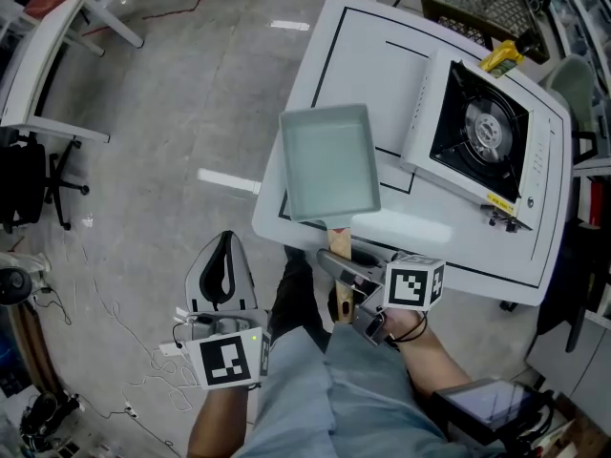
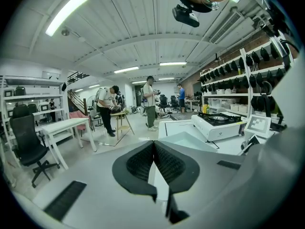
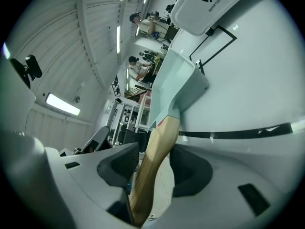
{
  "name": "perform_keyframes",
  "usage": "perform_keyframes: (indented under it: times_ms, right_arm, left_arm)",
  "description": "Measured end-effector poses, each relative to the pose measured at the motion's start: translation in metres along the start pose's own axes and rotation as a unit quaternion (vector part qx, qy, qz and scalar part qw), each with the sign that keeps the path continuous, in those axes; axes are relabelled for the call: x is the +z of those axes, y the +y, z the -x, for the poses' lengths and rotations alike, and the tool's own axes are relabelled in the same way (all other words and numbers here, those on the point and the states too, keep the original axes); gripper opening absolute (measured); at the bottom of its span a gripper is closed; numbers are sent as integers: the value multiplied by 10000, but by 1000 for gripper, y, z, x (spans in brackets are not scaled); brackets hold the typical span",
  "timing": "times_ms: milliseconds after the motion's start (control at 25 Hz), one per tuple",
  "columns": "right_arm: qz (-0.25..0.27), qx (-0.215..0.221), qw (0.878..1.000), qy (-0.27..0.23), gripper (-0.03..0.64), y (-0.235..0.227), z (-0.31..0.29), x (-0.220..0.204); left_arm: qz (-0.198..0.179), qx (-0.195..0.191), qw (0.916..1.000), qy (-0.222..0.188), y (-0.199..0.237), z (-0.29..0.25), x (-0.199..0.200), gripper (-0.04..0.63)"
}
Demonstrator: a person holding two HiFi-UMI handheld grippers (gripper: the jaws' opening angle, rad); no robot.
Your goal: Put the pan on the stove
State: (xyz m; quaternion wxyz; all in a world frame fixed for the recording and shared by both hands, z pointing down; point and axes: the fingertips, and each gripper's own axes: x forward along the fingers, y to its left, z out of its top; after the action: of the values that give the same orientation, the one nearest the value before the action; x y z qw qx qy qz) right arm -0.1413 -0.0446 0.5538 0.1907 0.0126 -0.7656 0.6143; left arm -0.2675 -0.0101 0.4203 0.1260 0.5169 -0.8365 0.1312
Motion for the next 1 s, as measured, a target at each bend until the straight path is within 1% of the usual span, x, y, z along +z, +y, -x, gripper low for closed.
perform_keyframes:
  times_ms: [40,120,280,440,680,880,1000]
  right_arm:
    - [-45,39,10000,-22,224,0,0,0]
    - [-130,81,9999,-60,187,-2,0,-1]
    - [-343,132,9992,-156,166,-8,2,-2]
    - [-722,421,9954,-459,138,0,1,6]
    - [-801,450,9940,-591,130,2,1,10]
    - [-668,439,9942,-719,129,16,-2,19]
    - [-621,460,9937,-812,130,31,-5,26]
  left_arm:
    - [-3,-11,10000,-7,0,-1,0,18]
    - [-8,-31,10000,-16,1,-2,-1,18]
    - [-6,-66,10000,-10,4,-4,0,18]
    - [-10,-115,9999,-21,6,-6,2,18]
    - [-40,-179,9998,-67,9,-7,5,18]
    - [-46,-232,9995,-185,17,-9,14,18]
    - [-22,-283,9991,-303,24,-13,24,18]
